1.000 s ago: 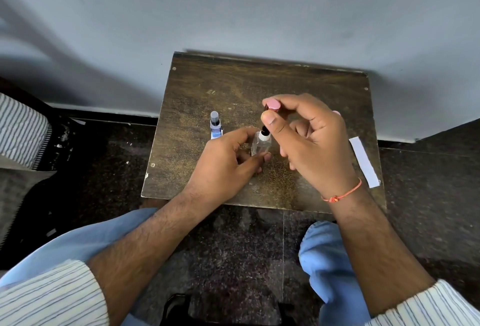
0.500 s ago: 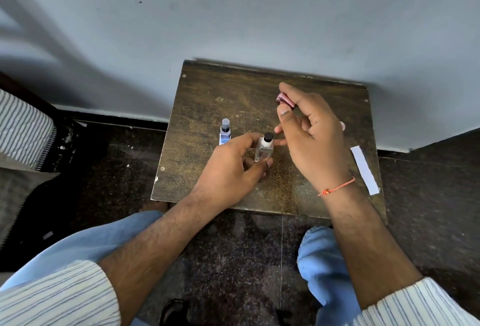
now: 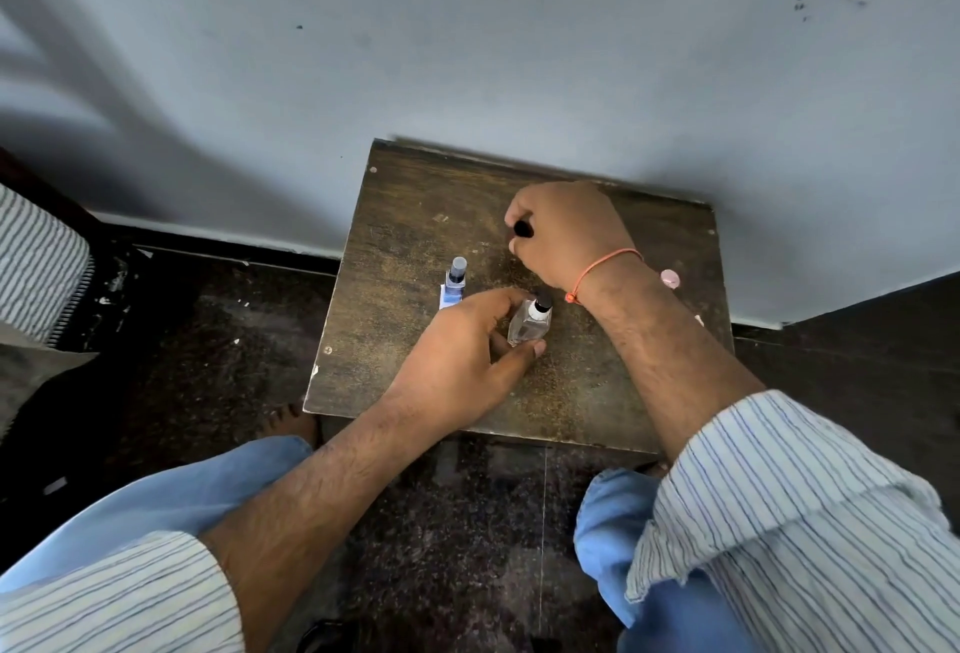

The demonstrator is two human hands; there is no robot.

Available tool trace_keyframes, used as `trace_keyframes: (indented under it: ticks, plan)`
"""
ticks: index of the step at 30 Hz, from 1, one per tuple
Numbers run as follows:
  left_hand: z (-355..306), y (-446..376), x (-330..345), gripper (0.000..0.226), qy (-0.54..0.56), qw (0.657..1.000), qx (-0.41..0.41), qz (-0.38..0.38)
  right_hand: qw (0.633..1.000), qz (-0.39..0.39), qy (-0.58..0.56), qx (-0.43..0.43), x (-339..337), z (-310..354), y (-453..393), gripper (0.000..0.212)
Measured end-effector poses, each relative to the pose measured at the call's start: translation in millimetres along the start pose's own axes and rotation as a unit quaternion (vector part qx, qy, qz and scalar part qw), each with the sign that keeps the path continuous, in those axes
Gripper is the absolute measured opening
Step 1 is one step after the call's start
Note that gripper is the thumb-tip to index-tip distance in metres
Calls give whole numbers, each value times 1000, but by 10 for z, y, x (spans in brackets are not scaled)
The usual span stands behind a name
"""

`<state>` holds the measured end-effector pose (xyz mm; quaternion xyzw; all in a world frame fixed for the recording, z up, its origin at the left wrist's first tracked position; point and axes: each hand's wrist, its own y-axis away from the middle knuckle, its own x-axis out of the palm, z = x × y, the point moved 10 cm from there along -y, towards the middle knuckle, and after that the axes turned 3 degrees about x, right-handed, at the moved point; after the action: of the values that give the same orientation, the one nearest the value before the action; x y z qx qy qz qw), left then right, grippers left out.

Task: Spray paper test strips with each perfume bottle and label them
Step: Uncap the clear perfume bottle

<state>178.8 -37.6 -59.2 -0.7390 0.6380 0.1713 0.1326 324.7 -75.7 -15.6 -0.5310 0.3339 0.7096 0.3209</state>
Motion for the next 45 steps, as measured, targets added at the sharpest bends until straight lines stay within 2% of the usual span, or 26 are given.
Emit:
trace_keyframes:
  ticks: [2, 8, 10, 12, 15, 20, 24, 28, 33, 39, 45]
  plan:
    - [-33, -13, -9, 23, -2, 1000, 13, 1, 1000, 14, 9, 4, 26, -2, -46, 23]
    - [-67, -40, -41, 30, -5, 1000, 22, -3, 999, 40, 15, 9, 117, -17, -123, 26]
    - [-71, -48, -58, 30, -11, 1000, 23, -6, 999, 46, 21, 6, 125, 4, -129, 35]
    - [-74, -61, -68, 32, -15, 1000, 23, -10, 999, 43, 19, 8, 50, -17, -107, 55]
    - [-90, -70, -68, 33, -12, 1000, 21, -12, 999, -21, -4, 24, -356, -143, 45, 67]
    - [-125, -118, -13, 29, -12, 999, 28, -9, 969, -172, -147, 97, -1008, -651, 881, 42]
    - [-121, -189, 39, 25, -11, 1000, 12, -25, 946, -214, -156, 186, -885, -1249, 1528, 34]
    - [-105, -276, 100, 24, -27, 999, -11, -38, 947, -149, -140, 249, -343, -1781, 1723, 36]
    - [-101, -328, 162, 25, -39, 998, -26, -45, 957, -43, -89, 271, 59, -2047, 1688, 47]
    - [-17, -368, 187, 26, -53, 996, -44, -52, 951, -10, -76, 299, 204, -2253, 1589, 64]
    - [100, -365, 206, 31, -53, 995, -60, -59, 950, -6, -68, 304, 194, -2272, 1590, 59]
